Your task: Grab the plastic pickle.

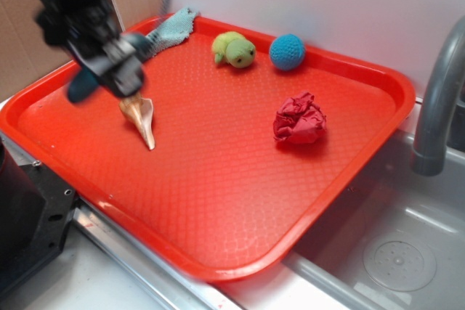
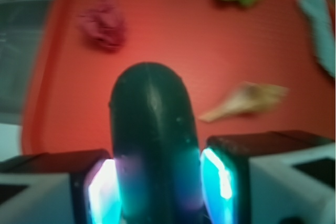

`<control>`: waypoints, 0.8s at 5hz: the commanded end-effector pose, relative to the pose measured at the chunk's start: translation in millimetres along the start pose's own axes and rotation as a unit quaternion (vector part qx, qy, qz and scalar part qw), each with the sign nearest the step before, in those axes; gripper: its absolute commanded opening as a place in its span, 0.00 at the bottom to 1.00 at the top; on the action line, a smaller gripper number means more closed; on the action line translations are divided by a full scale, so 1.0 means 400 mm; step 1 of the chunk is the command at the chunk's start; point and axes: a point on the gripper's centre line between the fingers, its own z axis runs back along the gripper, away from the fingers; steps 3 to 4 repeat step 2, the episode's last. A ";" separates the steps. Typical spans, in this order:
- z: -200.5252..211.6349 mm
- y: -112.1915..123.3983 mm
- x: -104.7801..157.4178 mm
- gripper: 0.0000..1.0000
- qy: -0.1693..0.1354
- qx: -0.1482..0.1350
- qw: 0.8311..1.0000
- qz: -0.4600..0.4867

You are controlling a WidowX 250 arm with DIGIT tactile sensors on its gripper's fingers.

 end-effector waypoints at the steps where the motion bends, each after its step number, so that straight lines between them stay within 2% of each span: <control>1: 0.234 0.037 0.119 0.00 0.011 -0.011 0.999 0.030; 2: 0.228 0.041 0.144 0.00 0.032 -0.012 0.999 0.035; 4: 0.228 0.041 0.144 0.00 0.032 -0.012 0.999 0.035</control>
